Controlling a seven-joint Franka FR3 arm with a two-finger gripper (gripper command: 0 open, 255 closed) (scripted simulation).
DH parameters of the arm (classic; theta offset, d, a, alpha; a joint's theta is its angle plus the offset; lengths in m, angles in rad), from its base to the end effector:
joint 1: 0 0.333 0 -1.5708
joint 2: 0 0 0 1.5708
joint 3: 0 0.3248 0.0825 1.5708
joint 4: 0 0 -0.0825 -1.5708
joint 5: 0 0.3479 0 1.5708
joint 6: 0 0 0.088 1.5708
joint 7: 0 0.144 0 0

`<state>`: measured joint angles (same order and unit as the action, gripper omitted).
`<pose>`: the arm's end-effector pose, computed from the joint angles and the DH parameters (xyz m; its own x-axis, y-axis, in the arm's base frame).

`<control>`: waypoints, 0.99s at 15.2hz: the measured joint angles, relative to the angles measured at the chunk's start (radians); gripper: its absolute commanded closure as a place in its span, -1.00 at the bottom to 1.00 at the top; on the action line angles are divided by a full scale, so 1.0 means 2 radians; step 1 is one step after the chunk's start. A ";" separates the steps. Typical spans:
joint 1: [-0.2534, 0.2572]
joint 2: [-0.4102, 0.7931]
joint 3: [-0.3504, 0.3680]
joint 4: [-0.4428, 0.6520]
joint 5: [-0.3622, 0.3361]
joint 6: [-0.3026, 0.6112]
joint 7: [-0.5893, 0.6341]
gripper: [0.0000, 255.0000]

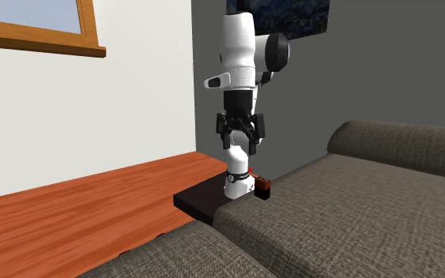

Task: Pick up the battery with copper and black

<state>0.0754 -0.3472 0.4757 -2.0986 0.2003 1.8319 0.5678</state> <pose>0.3456 0.2639 0.5295 0.9962 -0.0854 0.0185 -0.0842 -0.9947 -0.0584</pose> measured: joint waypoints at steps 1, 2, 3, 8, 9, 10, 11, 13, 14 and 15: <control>-0.001 0.017 0.010 0.012 -0.007 0.005 0.013 -1.00; 0.000 0.030 0.020 0.020 -0.013 0.010 0.027 -1.00; 0.001 0.049 0.034 0.035 -0.023 0.014 0.045 -1.00; 0.008 0.134 0.078 0.097 -0.074 0.027 0.119 -1.00; 0.008 0.135 0.079 0.094 -0.076 0.031 0.122 -1.00; 0.009 0.137 0.080 0.088 -0.077 0.037 0.123 -1.00; 0.009 0.138 0.080 0.084 -0.078 0.043 0.123 -1.00; 0.009 0.142 0.081 0.073 -0.080 0.056 0.125 -1.00; 0.009 0.143 0.081 0.066 -0.080 0.065 0.125 -1.00; 0.010 0.144 0.082 0.063 -0.081 0.069 0.126 -1.00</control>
<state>0.0948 -0.0594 0.6393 -1.9735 0.0384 1.9697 0.8203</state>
